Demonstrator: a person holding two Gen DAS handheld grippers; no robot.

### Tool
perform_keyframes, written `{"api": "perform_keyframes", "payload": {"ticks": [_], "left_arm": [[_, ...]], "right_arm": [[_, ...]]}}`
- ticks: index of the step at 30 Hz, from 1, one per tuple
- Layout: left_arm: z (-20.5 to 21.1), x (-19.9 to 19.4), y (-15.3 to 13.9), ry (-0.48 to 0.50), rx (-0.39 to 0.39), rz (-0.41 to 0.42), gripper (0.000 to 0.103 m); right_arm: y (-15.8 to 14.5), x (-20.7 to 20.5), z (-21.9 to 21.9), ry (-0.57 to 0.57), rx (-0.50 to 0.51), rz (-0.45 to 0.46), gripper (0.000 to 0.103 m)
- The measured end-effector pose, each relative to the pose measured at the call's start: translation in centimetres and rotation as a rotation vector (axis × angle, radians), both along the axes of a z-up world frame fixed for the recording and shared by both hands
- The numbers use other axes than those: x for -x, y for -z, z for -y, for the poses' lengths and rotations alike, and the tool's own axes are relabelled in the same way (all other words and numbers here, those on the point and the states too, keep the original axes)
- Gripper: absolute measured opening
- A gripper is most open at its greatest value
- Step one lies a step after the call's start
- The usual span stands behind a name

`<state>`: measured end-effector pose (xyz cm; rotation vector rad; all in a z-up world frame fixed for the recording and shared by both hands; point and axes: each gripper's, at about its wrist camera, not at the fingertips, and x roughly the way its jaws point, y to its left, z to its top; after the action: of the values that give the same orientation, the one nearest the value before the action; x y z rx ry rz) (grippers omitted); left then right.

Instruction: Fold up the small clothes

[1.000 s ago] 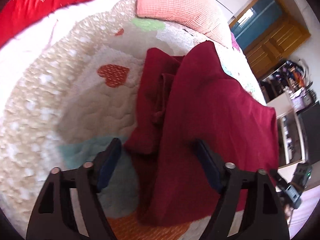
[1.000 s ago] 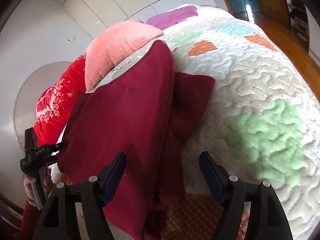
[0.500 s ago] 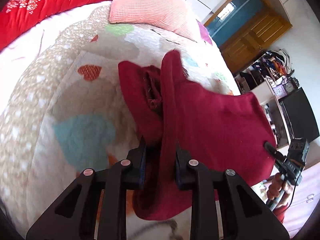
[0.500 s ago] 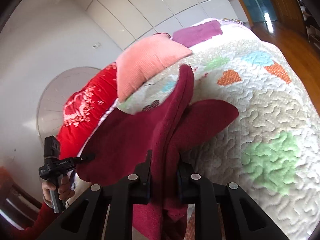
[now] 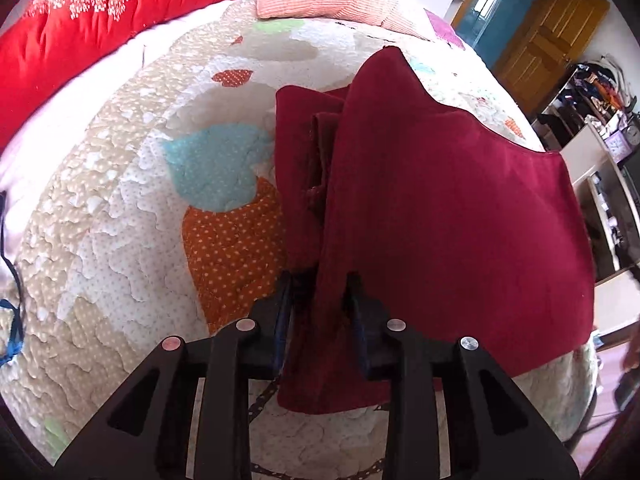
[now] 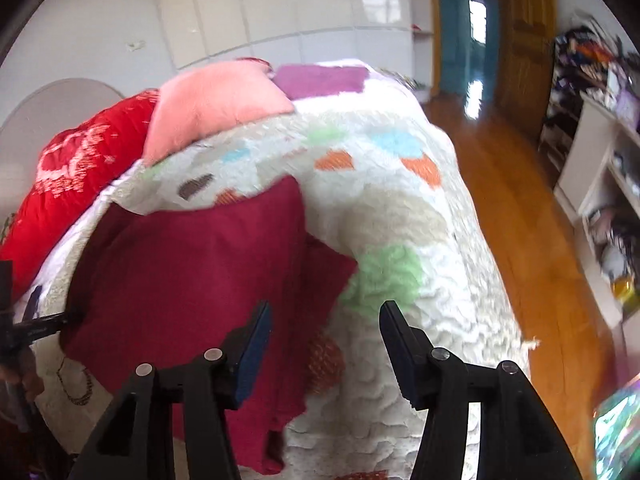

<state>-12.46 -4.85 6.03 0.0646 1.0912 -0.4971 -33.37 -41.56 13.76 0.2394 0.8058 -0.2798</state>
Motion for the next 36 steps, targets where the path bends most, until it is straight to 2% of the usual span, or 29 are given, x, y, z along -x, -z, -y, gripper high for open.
{"api": "perform_keyframes", "payload": {"ticks": [2, 5, 9, 12, 16, 17, 18, 20, 24, 26, 29, 31, 32, 33, 36], "left_arm": [[0.1, 0.6, 0.0, 0.0, -0.022, 0.027, 0.028], [0.4, 1.4, 0.0, -0.007, -0.042, 0.063, 0.028], [0.6, 1.3, 0.1, -0.013, -0.052, 0.085, 0.028], [0.5, 1.5, -0.1, -0.019, -0.039, 0.08, 0.028], [-0.6, 1.9, -0.5, -0.026, -0.01, 0.063, 0.029], [-1.1, 2.2, -0.5, -0.031, -0.001, 0.06, 0.036], [-1.7, 2.4, -0.5, -0.041, 0.006, 0.059, 0.049], [-2.8, 2.9, -0.3, -0.076, 0.02, 0.06, 0.058], [-4.3, 3.4, 0.0, -0.113, 0.094, 0.011, 0.058], [-4.3, 3.5, 0.3, -0.115, 0.11, 0.001, 0.059], [-4.2, 3.0, 1.2, -0.13, 0.125, -0.028, 0.061], [-4.2, 2.8, 1.6, -0.146, 0.158, -0.044, 0.066], [-4.1, 2.6, 1.7, -0.154, 0.173, -0.046, 0.069], [-4.0, 2.7, 1.7, -0.158, 0.183, -0.047, 0.069], [-3.8, 2.5, 1.8, -0.167, 0.199, -0.045, 0.07]], "right_arm": [[-1.7, -0.7, -2.1, -0.072, 0.022, 0.037, 0.053], [-2.6, -3.3, -6.0, -0.213, 0.022, 0.071, 0.039], [-2.0, -7.9, -11.0, -0.353, -0.001, 0.074, 0.036], [-0.3, -12.9, -14.5, -0.443, -0.09, 0.049, 0.036], [2.2, -19.2, -18.5, -0.522, -0.081, 0.002, 0.036], [2.7, -20.6, -19.5, -0.537, -0.07, -0.012, 0.036], [3.2, -22.2, -20.4, -0.551, -0.058, -0.031, 0.036], [4.4, -24.7, -22.2, -0.572, -0.028, -0.07, 0.036], [8.2, -28.8, -24.6, -0.584, 0.008, -0.187, 0.037], [8.3, -29.2, -25.1, -0.591, 0.05, -0.184, 0.037], [7.1, -29.1, -24.6, -0.582, 0.027, -0.189, 0.037], [6.2, -28.7, -24.2, -0.579, 0.0, -0.184, 0.048], [5.9, -28.7, -24.2, -0.586, -0.02, -0.189, 0.065], [5.8, -28.8, -24.4, -0.6, -0.044, -0.201, 0.075], [6.3, -29.3, -26.3, -0.64, -0.035, -0.265, 0.075]]}}
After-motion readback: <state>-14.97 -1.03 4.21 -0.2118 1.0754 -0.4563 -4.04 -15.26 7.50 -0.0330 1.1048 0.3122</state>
